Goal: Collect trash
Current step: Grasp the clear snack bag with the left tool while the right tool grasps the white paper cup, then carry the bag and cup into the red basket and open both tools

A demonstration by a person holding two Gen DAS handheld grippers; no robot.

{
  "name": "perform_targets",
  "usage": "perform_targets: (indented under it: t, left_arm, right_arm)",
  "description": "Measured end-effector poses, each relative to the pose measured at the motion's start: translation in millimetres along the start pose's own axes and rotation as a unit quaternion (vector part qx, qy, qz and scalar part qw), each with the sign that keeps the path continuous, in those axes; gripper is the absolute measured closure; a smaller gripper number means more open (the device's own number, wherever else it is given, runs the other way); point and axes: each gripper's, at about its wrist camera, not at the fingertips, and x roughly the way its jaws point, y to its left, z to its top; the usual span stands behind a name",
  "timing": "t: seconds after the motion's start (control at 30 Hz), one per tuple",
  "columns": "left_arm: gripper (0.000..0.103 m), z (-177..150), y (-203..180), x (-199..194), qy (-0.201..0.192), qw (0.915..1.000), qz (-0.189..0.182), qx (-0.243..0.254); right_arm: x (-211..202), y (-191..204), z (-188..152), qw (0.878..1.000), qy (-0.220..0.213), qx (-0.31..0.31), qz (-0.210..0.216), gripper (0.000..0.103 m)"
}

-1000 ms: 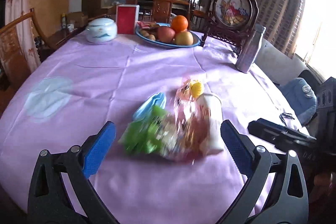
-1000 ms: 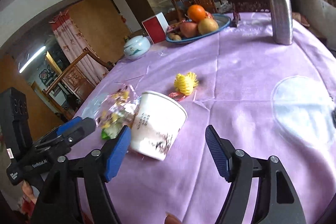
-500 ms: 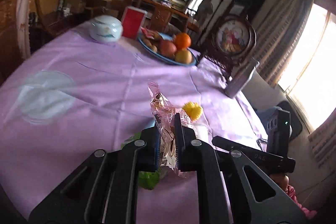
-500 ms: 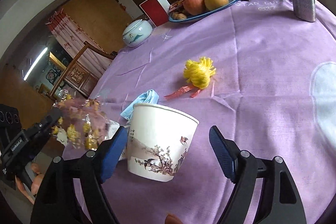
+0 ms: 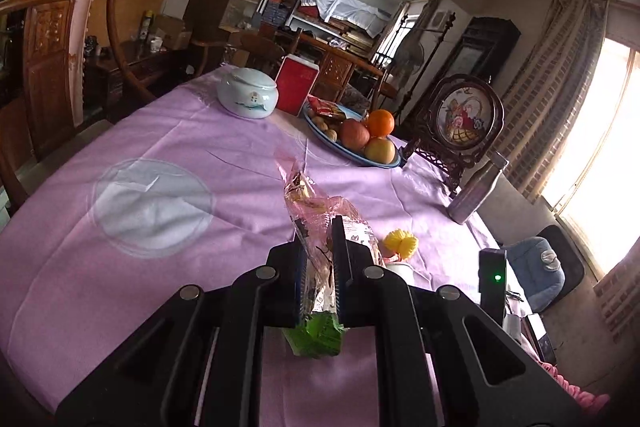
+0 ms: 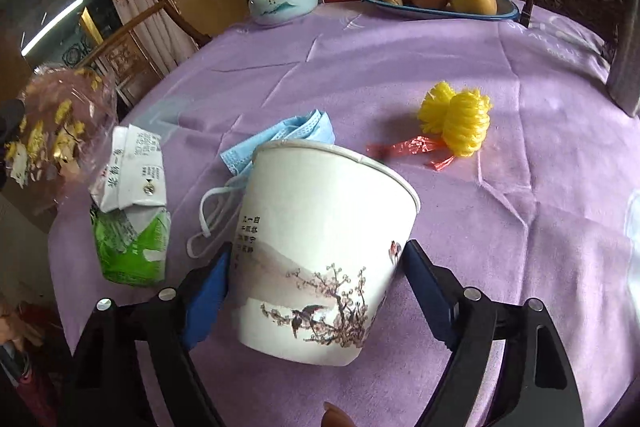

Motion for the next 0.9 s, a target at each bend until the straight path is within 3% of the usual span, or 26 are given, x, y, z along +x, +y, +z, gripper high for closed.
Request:
perform_targets:
  t: [0.2,0.37,0.63,0.77,0.9]
  left_arm:
    - [0.09,16.1,14.0,24.7,0.009,0.9997,-0.015,-0.015]
    - [0.09,26.8,14.3,38.9,0.022,0.9992,-0.021,-0.026]
    - [0.09,16.8,18.3,38.3,0.023,0.9982,-0.004,-0.055]
    - [0.09,-1.6,15.6,19.4,0.013,0.9985,0.007,-0.052]
    - [0.09,-26.0,6.5,-23.2,-0.005,0.9982,0.023,-0.055]
  right_arm:
    - [-31.5,-23.9,5.2,0.996,-0.079,0.031,0.016,0.023]
    - [-41.4,-47.9,13.8,0.991,-0.121,0.047,-0.001,0.023]
    - [-21.2,-71.6,15.3,0.993,-0.07,0.088,0.04,0.023]
    - [-35.4,-59.3,9.4,0.993,-0.091,0.066,0.038,0.023]
    - [-54.2,-45.4,0.9,0.992,-0.112,0.041,0.048,0.023]
